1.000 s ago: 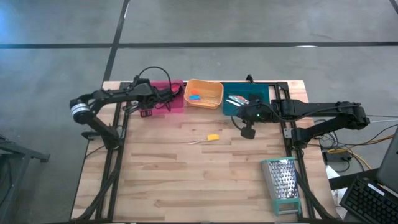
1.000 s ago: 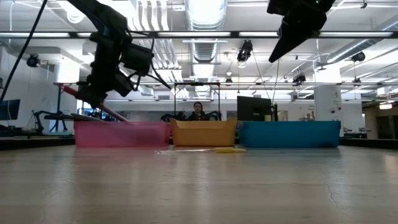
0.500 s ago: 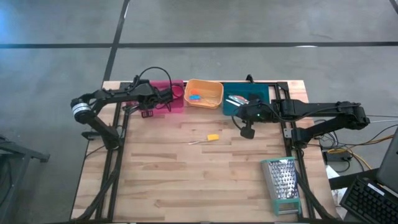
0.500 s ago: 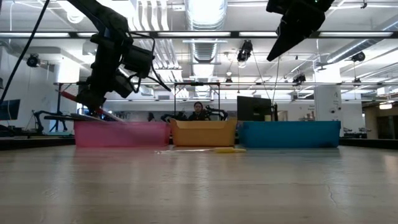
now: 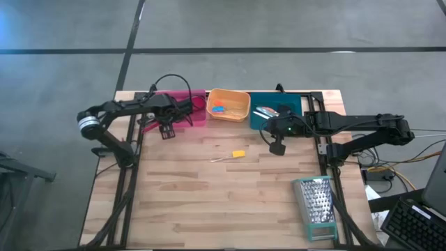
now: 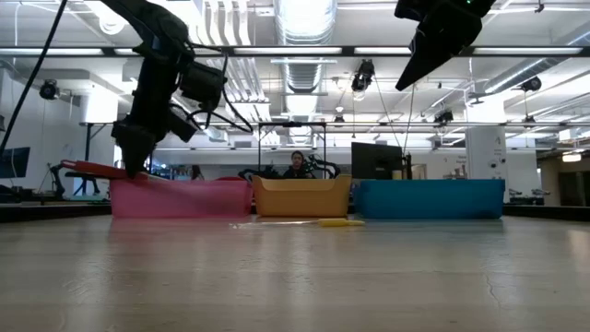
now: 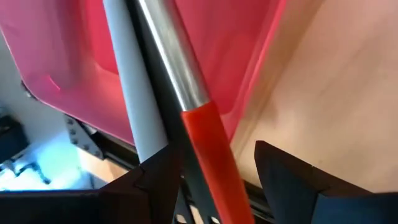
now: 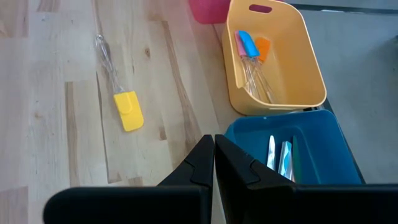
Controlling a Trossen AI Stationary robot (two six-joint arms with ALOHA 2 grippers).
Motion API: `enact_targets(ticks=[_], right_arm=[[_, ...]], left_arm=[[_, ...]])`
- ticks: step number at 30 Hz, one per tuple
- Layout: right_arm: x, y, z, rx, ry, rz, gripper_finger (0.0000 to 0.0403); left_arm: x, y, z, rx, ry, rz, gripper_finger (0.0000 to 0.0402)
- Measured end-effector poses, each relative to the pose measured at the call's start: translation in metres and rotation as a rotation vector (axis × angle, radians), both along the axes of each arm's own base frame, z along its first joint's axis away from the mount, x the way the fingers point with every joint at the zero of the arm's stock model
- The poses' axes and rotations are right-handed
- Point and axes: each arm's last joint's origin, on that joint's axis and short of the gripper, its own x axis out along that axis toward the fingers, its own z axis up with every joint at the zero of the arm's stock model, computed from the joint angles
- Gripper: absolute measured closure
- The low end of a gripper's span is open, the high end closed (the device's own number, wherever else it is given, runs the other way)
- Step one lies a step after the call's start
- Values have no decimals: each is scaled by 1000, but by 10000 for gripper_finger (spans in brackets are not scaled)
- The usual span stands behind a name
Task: Pick & Place Kitchen Items
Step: Put the yellow spatula into the yellow bin
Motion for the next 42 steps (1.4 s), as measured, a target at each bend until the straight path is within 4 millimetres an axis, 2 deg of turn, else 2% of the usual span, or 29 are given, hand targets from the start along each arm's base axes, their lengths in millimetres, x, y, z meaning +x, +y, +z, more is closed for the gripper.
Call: enact_targets(ticks=[4,9,16,24,32,36,42], right_arm=[[0,0,0,0,0,0,394],[0,0,0,1,-1,-1,394],[0,0,0,2,-3,-3,394],[1,0,0,15,-12,-8,394],[5,5,1,164,-53,101,394],[12,8,1,212,-95,187,394],[25,11,-7,203,-73,346,394]], left_arm=[[1,-1,12,-21,-75,4,195],[1,-5,36,-48,-238,49,195],[0,-24,66,-174,-492,84,195],[9,-59,82,-217,-651,4,196],[31,-107,93,-226,-815,-184,198],[37,-129,96,-158,-856,-263,200],[37,-156,98,64,-872,-292,200]])
